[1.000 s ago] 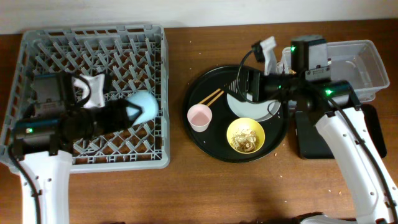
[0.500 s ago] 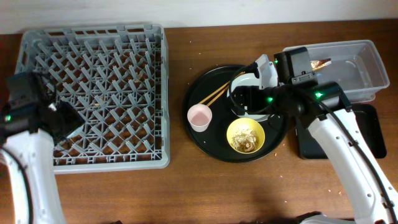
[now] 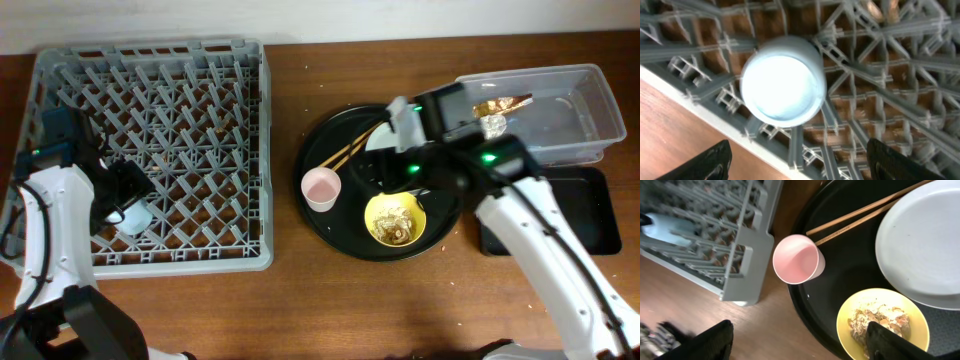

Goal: Sort waste into correct bins and load items into the dishwasher rack

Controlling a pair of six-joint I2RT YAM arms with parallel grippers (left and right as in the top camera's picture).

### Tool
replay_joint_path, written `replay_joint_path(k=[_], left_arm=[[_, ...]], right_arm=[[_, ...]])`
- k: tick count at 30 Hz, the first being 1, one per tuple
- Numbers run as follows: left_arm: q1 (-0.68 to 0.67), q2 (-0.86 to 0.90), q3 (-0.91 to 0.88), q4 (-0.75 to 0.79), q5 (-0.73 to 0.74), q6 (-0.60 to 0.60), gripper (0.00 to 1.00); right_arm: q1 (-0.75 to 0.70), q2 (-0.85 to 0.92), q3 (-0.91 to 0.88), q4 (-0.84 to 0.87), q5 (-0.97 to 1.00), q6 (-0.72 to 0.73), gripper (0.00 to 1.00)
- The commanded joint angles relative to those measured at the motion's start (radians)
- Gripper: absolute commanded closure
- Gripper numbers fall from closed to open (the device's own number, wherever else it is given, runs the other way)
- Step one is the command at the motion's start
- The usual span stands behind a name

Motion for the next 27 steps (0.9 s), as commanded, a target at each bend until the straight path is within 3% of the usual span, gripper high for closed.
replay_joint_path(k=[1,4,6,7,10,15,22,27], left_arm=[[0.004,-0.009,0.118,-0.072,0.196,0.099,0.16],[0.003,-0.043,0.236,-0.143,0.438,0.289,0.16],[0.002,-0.083,0.276,-0.154,0.618,0.388,0.14],[0.002,-0.098,0.278,-0.151,0.657,0.391,0.08],[0.002,-0.133,0.278,-0.160,0.722,0.391,0.06],[0.002,-0.137,0.277,-0.204,0.921,0.452,0.05],[0.002,-0.137,0.277,-0.210,1.202,0.451,0.05],[-0.046,-0.137,0.277,-0.211,1.407,0.496,0.05]], right_arm=[[0.066,0.105,0.002,0.019,0.161,-0.010,0.23],[0.095,0.218,0.002,0.071,0.143,0.010,0.39],[0.113,0.298,0.002,0.125,0.146,0.014,0.42],[0.116,0.325,0.002,0.149,0.151,0.017,0.43],[0.116,0.399,0.002,0.219,0.150,0.026,0.46],[0.116,0.464,0.004,0.253,0.135,0.051,0.95],[0.045,0.261,0.128,0.122,-0.168,-0.026,0.96],[-0.056,0.055,0.154,0.161,-0.640,-0.183,0.96]])
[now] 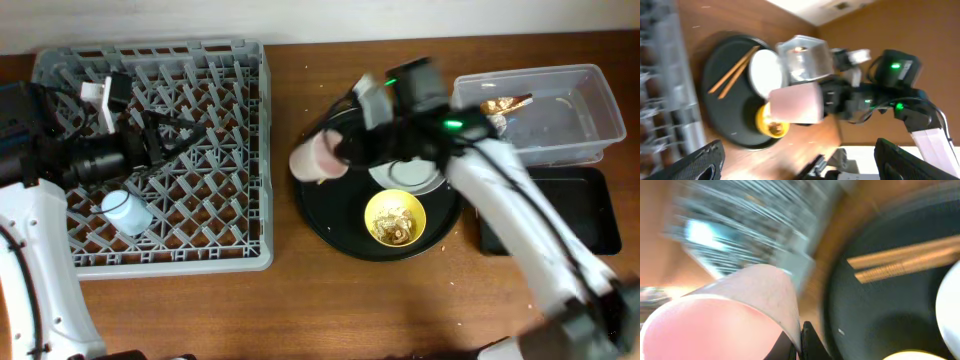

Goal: Sort waste into correct bins and load items into the dishwasher rack

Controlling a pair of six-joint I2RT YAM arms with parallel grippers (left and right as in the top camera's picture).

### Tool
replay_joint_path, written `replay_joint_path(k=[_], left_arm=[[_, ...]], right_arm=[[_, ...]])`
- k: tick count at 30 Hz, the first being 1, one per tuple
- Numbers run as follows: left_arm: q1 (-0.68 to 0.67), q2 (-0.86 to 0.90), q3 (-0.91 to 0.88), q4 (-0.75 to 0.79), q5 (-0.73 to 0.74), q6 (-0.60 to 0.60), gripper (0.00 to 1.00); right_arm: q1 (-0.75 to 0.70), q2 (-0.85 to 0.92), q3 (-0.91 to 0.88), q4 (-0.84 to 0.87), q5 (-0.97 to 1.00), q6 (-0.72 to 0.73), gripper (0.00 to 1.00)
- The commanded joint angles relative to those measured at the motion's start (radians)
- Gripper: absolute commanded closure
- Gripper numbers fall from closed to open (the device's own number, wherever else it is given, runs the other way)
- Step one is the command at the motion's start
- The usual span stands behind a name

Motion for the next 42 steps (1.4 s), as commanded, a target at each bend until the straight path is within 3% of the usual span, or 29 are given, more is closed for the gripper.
replay_joint_path(k=[1,5,11,15,18,24,27,32,36,37,38,40,42], left_arm=[[-0.068,-0.006,0.011,0.005,0.216,0.056,0.05],[-0.183,-0.006,0.011,0.051,0.303,0.056,0.05],[-0.336,-0.006,0.011,0.071,0.309,0.057,0.05],[-0.418,-0.006,0.011,0.071,0.345,0.056,0.16],[-0.431,-0.007,0.011,0.069,0.366,0.056,0.27],[-0.430,-0.008,0.011,0.069,0.370,0.056,0.34],[-0.431,-0.008,0.011,0.067,0.412,0.049,0.26],[-0.431,-0.008,0.011,0.067,0.413,0.049,0.27],[-0.431,-0.008,0.011,0.068,0.406,0.049,0.42],[-0.431,-0.008,0.011,0.068,0.385,0.049,0.43],[-0.431,-0.008,0.011,0.068,0.344,0.049,0.43],[-0.430,-0.008,0.011,0.068,0.218,0.049,0.43],[-0.420,-0.008,0.011,0.062,0.064,0.048,0.43]], right_arm=[[-0.036,-0.121,0.024,0.067,-0.440,-0.143,0.96],[-0.012,-0.131,0.023,0.138,-0.520,-0.151,0.96],[0.000,-0.122,0.023,0.192,-0.561,-0.188,0.96],[-0.003,-0.121,0.023,0.259,-0.542,-0.183,0.96],[-0.003,-0.121,0.023,0.268,-0.473,-0.183,0.96],[-0.002,-0.116,0.023,0.276,-0.462,-0.183,0.96],[-0.002,-0.116,0.023,0.297,-0.395,-0.130,0.96],[-0.002,-0.116,0.023,0.317,-0.396,-0.123,0.96],[-0.002,-0.116,0.023,0.328,-0.396,-0.123,0.95],[-0.002,-0.116,0.023,0.328,-0.395,-0.123,0.81],[-0.002,-0.116,0.023,0.328,-0.395,-0.123,0.49],[-0.013,-0.117,0.023,0.327,-0.366,-0.097,0.28],[-0.046,-0.123,0.024,0.308,-0.307,-0.023,0.17]])
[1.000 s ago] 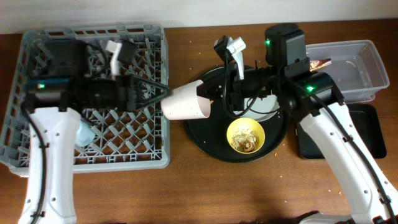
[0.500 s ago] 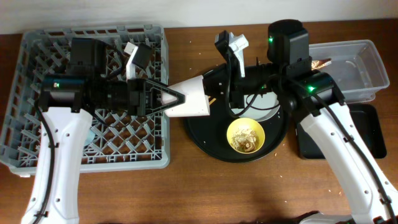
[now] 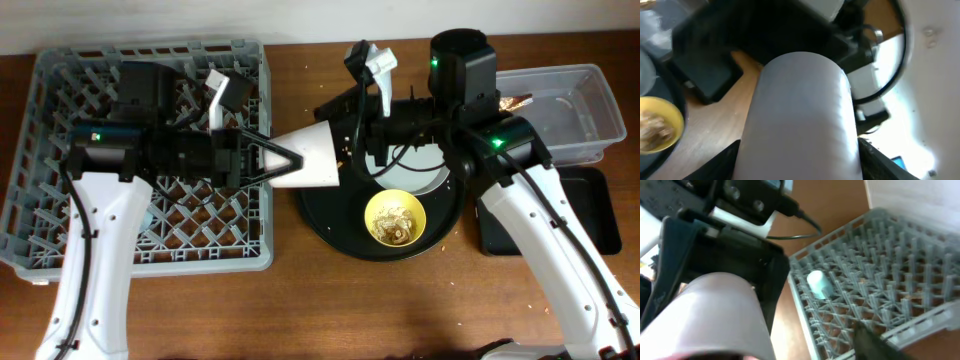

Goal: Sort waste into correct bins and load items into the dishwasher rack

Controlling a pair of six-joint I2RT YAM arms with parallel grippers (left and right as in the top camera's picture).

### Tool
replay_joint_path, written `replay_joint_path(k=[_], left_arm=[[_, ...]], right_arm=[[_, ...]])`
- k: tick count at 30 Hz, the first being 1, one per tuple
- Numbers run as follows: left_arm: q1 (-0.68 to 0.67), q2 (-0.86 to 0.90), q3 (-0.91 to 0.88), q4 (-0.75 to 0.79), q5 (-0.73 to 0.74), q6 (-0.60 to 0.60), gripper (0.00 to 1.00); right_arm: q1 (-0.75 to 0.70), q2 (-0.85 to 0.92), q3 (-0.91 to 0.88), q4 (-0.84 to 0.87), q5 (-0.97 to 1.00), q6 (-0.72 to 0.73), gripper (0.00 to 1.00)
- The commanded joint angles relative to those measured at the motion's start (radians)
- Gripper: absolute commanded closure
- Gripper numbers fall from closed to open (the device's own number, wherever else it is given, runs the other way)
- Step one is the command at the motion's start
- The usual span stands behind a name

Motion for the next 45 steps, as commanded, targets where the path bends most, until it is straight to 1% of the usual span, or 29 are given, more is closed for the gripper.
replay_joint_path(k=[1,3,5,6,7,8,10,12,16,20,24,28,30,31,33,35,36,39,40,41,42,45], left_arm=[[0.014,-0.008,0.011,-0.014,-0.278,-0.013,0.43],[0.056,-0.010,0.011,-0.037,-0.509,-0.076,0.43],[0.108,-0.010,0.011,-0.054,-0.705,-0.123,0.43],[0.132,-0.010,0.011,-0.060,-0.851,-0.163,0.43],[0.142,-0.010,0.011,-0.063,-0.935,-0.181,0.43],[0.147,-0.010,0.011,-0.071,-1.055,-0.214,0.43],[0.146,-0.009,0.010,-0.092,-1.249,-0.286,0.43],[0.146,-0.008,0.000,-0.111,-1.386,-0.338,0.43],[0.146,-0.008,-0.091,-0.087,-1.545,-0.396,0.43],[0.147,-0.007,-0.261,0.039,-1.550,-0.396,0.42],[0.149,-0.006,-0.349,0.118,-1.550,-0.397,0.42],[0.149,-0.004,-0.403,0.129,-1.553,-0.410,0.41],[0.149,-0.004,-0.420,0.156,-1.552,-0.411,0.32],[0.149,-0.004,-0.421,0.159,-1.549,-0.411,0.27],[0.149,-0.004,-0.421,0.162,-1.549,-0.419,0.20],[0.149,-0.004,-0.420,0.167,-1.548,-0.419,0.16],[0.149,-0.004,-0.418,0.169,-1.548,-0.418,0.15],[0.149,-0.004,-0.393,0.168,-1.518,-0.418,0.14],[0.149,-0.004,-0.379,0.164,-1.497,-0.418,0.14],[0.149,-0.004,-0.350,0.153,-1.458,-0.417,0.14],[0.149,-0.004,-0.301,0.134,-1.399,-0.401,0.14],[0.149,-0.005,-0.151,0.073,-1.226,-0.275,0.16]], right_arm=[[-0.057,-0.005,0.005,-0.025,0.127,0.106,0.14],[-0.109,-0.014,0.005,-0.073,0.183,0.158,0.11],[-0.136,-0.014,0.005,-0.144,0.202,0.163,0.11],[-0.140,-0.014,0.005,-0.207,0.241,0.163,0.10],[-0.140,-0.014,0.005,-0.247,0.269,0.162,0.09],[-0.139,-0.014,0.005,-0.298,0.304,0.162,0.09],[-0.138,-0.014,0.005,-0.397,0.374,0.162,0.09],[-0.138,-0.014,0.005,-0.470,0.431,0.162,0.09],[-0.138,-0.014,0.004,-0.553,0.492,0.161,0.09],[-0.126,-0.014,0.004,-0.565,0.492,0.158,0.09],[-0.093,-0.014,0.004,-0.563,0.531,0.159,0.09],[-0.065,-0.014,0.004,-0.564,0.549,0.159,0.09],[-0.064,-0.014,0.004,-0.564,0.549,0.159,0.09],[-0.064,-0.014,0.004,-0.564,0.549,0.159,0.09],[-0.064,-0.014,0.004,-0.570,0.549,0.159,0.09],[-0.064,-0.014,0.004,-0.587,0.576,0.159,0.09],[-0.064,-0.014,0.004,-0.594,0.585,0.159,0.09],[-0.058,-0.014,0.001,-0.621,0.624,0.158,0.08],[-0.054,-0.013,0.001,-0.626,0.628,0.158,0.05],[-0.045,-0.013,0.001,-0.632,0.639,0.158,0.02],[-0.030,-0.012,-0.002,-0.634,0.660,0.157,0.02],[0.033,0.002,-0.024,-0.638,0.748,0.159,0.00]])
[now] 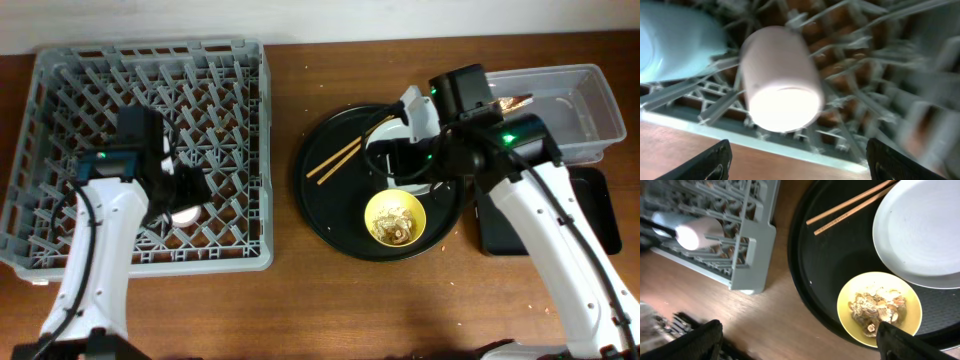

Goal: Sort waste into correct bins and load items into the dishwasher rack

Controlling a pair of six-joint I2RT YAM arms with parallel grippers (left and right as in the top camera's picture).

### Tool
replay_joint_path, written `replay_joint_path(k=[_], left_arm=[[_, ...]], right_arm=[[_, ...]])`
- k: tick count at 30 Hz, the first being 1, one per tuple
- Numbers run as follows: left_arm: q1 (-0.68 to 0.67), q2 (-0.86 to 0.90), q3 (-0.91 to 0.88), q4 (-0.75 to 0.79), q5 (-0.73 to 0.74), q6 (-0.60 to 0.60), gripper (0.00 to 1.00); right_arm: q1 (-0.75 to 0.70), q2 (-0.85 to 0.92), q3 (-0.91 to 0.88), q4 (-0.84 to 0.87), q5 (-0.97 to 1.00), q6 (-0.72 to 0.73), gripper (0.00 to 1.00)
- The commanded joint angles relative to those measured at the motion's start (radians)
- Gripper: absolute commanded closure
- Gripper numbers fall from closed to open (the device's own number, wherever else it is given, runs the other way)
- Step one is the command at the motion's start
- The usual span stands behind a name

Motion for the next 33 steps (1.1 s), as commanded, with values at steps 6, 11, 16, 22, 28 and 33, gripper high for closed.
replay_joint_path(k=[6,11,16,22,28,33], left_arm=[[-0.003,-0.041,0.416,-0.200,0.271,0.192,0.19],[-0.011,-0.101,0.421,-0.219,0.309,0.203,0.18],[-0.033,-0.099,0.421,-0.214,0.309,0.202,0.01],[-0.033,-0.099,0.421,-0.214,0.309,0.202,0.01],[-0.033,-0.099,0.421,-0.215,0.309,0.202,0.01],[-0.033,-0.099,0.421,-0.215,0.309,0.202,0.01]], right_arm=[[0.116,0.054,-0.101,-0.008,0.224,0.063,0.46],[0.113,0.087,-0.245,0.061,0.276,0.076,0.54],[0.188,0.172,-0.419,0.317,0.261,-0.007,0.60],[0.206,0.322,-0.441,0.384,0.307,0.004,0.93],[0.201,0.269,-0.426,0.381,0.307,0.039,0.96],[0.075,0.099,-0.419,0.348,0.203,0.116,0.96]])
